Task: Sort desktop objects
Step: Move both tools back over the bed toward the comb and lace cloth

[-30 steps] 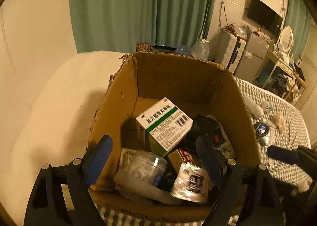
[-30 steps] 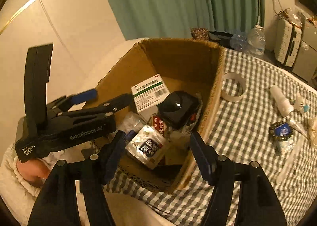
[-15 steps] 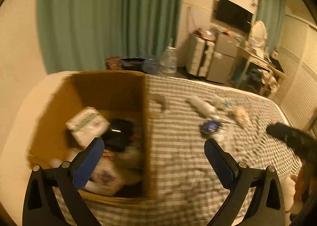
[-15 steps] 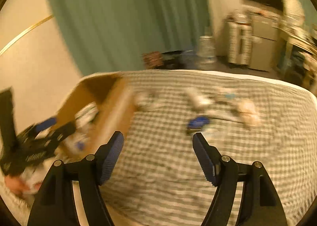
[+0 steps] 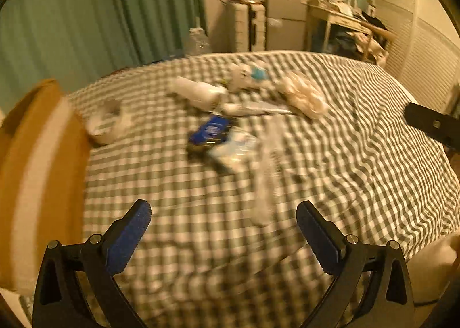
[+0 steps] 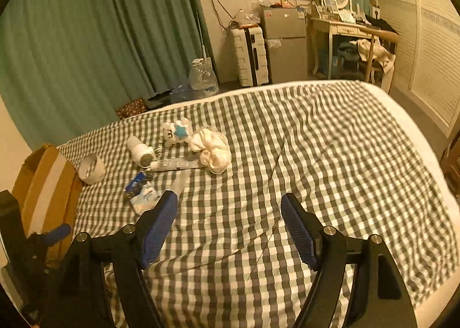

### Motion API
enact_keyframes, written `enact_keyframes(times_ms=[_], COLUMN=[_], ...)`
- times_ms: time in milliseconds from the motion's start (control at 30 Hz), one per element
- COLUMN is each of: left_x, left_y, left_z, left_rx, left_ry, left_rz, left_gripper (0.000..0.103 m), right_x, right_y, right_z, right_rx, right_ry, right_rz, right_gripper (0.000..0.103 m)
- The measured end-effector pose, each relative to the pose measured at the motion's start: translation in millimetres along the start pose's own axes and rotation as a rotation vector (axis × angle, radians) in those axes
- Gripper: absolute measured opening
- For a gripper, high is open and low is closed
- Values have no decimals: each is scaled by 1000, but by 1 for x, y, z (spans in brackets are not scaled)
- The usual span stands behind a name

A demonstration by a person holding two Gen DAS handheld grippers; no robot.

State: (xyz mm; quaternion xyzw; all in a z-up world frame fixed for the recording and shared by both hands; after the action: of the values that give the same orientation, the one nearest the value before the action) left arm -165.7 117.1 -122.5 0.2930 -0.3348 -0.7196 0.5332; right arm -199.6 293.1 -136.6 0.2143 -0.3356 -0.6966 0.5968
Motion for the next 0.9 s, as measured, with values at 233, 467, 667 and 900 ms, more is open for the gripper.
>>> enact_keyframes(times_ms=[233,467,667,900], left_x=[-29,-34,-25,-30], left_y=[-55,-90,-99,-85], left_z=[9,19,19,16], left_rx=[70,72,78,41], left_ry=[-14,29,85,56], left_rz=[-36,-60,-93,-151], left_gripper=[103,97,87,31], right_x=[10,25,47,47], right_y=[-50,-112,-164,-165], right_z=[18,47,47,36], right_rx=[38,46,144,196], right_ry=[3,74,124,162], right_rz=[56,100,168,173], right_gripper=[74,74,68,31])
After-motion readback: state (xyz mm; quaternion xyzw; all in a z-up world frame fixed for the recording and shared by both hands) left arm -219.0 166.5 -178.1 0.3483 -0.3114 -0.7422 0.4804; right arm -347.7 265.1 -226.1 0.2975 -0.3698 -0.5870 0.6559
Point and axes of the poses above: each gripper's, at about its wrist camera, not at the fingertips, and y roughly against the way its jaws point, x to its left, z to its top, the point moved 6 cm from there along -y, roughly the way its jaws point, and after that the axes turned 9 degrees about -z, right-handed, at the moved point
